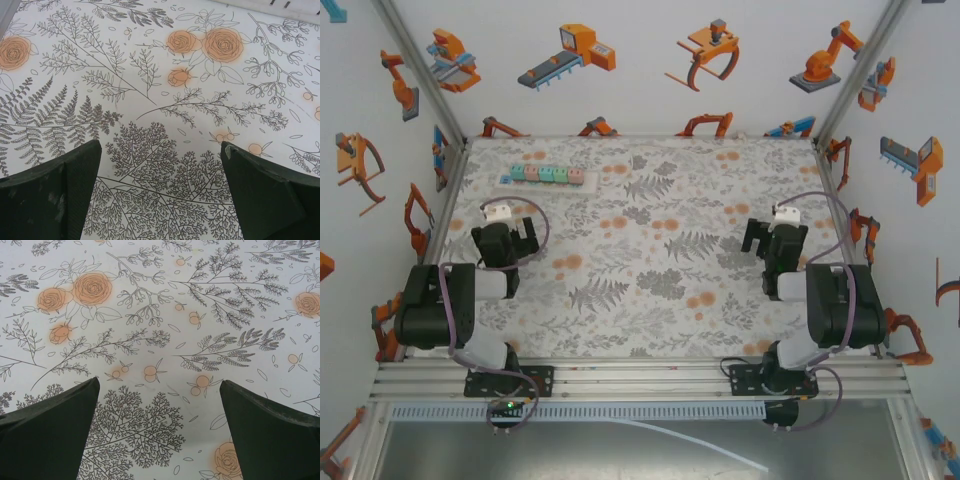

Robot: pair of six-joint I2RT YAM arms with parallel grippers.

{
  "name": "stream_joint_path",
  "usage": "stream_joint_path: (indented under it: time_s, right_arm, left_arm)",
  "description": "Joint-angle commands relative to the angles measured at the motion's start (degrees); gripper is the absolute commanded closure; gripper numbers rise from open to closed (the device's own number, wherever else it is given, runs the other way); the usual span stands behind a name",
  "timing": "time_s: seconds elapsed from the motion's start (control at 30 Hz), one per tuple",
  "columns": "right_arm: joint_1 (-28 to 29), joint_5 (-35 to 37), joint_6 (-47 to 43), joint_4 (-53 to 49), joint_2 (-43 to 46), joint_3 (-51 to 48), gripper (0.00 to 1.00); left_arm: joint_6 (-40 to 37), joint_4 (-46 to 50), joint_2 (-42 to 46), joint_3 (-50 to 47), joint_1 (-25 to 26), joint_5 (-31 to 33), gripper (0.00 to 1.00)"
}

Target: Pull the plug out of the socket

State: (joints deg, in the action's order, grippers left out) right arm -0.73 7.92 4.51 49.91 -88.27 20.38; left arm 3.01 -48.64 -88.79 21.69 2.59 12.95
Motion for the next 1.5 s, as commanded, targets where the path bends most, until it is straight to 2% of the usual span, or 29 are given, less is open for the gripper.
stream_joint_path:
  time_s: [0.0, 0.77, 0.93, 1.03, 1.13, 1.17, 1.27, 1.37, 1.47]
  right_arm:
    - [-0.32, 0.08, -0.02, 1.08, -0.14, 1.17, 0.01]
    - [-0.23, -1.15, -0.51, 1.79, 0.09, 0.68, 0.01]
    - [-0.23, 3.80, 1.17, 0.12, 6.27, -1.10, 0.01]
    - [0.34, 5.55, 1.31, -9.00, 15.23, 0.04, 0.00]
    - [0.47, 7.46, 11.39, -29.60, 23.58, 7.95, 0.00]
    - [0.47, 6.10, 14.14, -35.96, 24.84, 11.42, 0.01]
    - [0.98, 0.18, 21.50, -50.00, 24.33, 21.42, 0.05]
    - [3.89, -7.26, 25.27, -58.95, 19.98, 30.82, 0.06]
    - [11.68, -10.39, 24.28, -65.20, 13.34, 40.71, 0.06]
  left_arm:
    - [0.84, -0.71, 0.50, 0.90, -0.04, -0.65, 0.03]
    - [0.83, -0.76, 0.47, 0.90, -0.04, -0.65, 0.03]
    - [0.62, -1.31, 0.55, 0.64, 0.04, -0.56, 0.03]
    - [-0.39, 2.80, 3.65, 1.75, 1.23, 1.08, 0.03]
    - [-1.91, 13.73, 11.02, 5.06, 4.18, 7.46, 0.03]
    - [-2.19, 15.07, 13.65, 5.56, 5.48, 9.88, 0.03]
    - [0.25, 20.59, 22.12, 7.85, 8.62, 11.53, 0.03]
    - [5.32, 35.55, 28.29, 15.88, 11.00, 8.35, 0.03]
    - [5.81, 46.60, 30.61, 24.48, 14.24, 0.40, 0.03]
